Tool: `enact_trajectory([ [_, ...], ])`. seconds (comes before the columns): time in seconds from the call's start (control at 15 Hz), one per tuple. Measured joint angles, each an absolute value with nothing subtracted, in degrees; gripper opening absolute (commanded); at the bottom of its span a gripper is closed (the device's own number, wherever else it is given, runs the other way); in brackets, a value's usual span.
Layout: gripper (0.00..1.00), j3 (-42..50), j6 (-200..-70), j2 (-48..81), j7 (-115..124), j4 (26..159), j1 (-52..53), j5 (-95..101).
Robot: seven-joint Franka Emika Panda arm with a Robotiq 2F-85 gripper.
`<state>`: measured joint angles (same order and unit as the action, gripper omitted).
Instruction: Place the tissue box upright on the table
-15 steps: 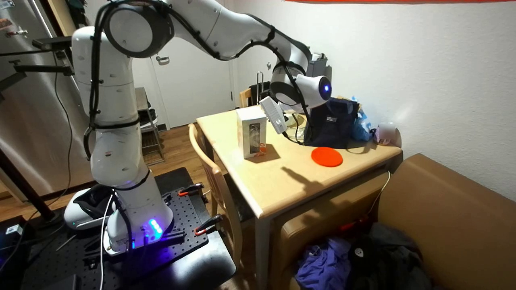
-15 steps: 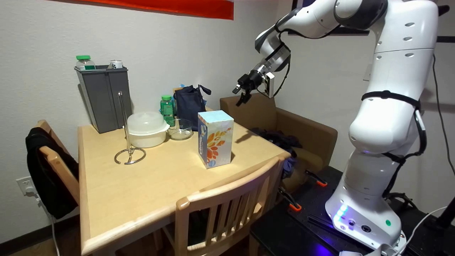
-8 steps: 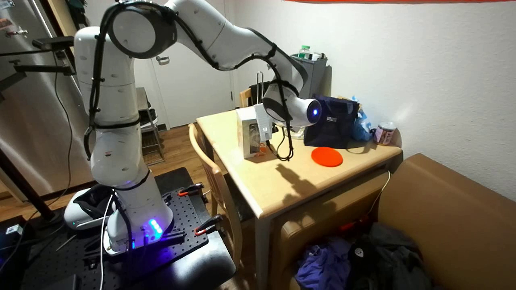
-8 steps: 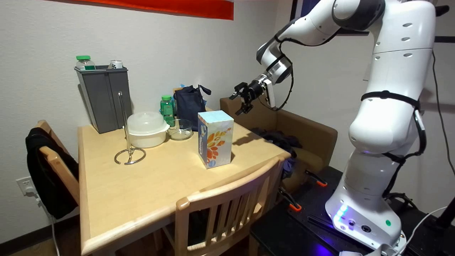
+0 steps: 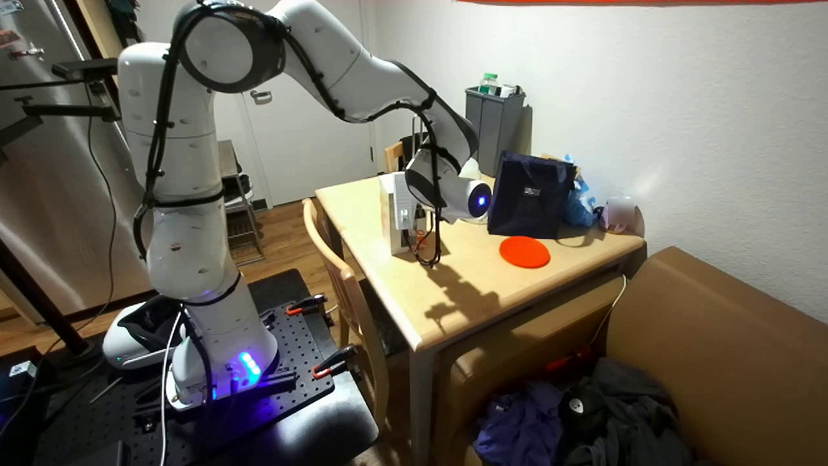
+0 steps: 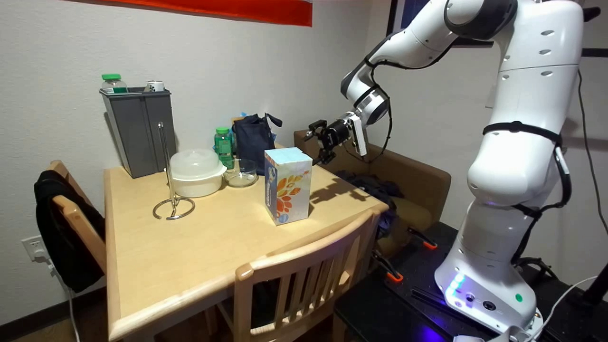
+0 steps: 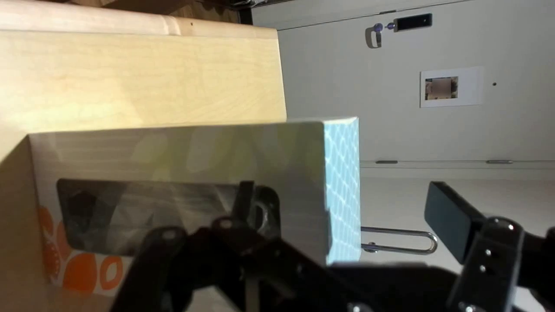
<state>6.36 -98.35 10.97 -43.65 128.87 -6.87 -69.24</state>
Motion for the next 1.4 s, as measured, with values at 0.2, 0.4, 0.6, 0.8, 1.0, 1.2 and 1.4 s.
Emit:
enact_trajectory([
  [0.2,1.00,6.27,-98.69,10.97,-43.65,129.00,-6.26,-69.50],
  [0.4,1.00,6.28,-99.88,11.03,-43.65,129.05,-6.23,-69.50],
  [0.6,1.00,6.29,-101.12,11.18,-43.67,129.33,-6.25,-69.50],
  [0.8,1.00,6.29,-101.97,11.77,-44.30,129.40,-6.23,-69.50],
  [1.0,1.00,6.29,-103.34,12.89,-46.12,129.40,-6.21,-69.50],
  [1.2,1.00,6.29,-104.41,14.19,-48.92,129.39,-6.21,-69.96],
  [1.4,1.00,6.10,-104.41,15.04,-52.42,129.36,-6.21,-72.54],
])
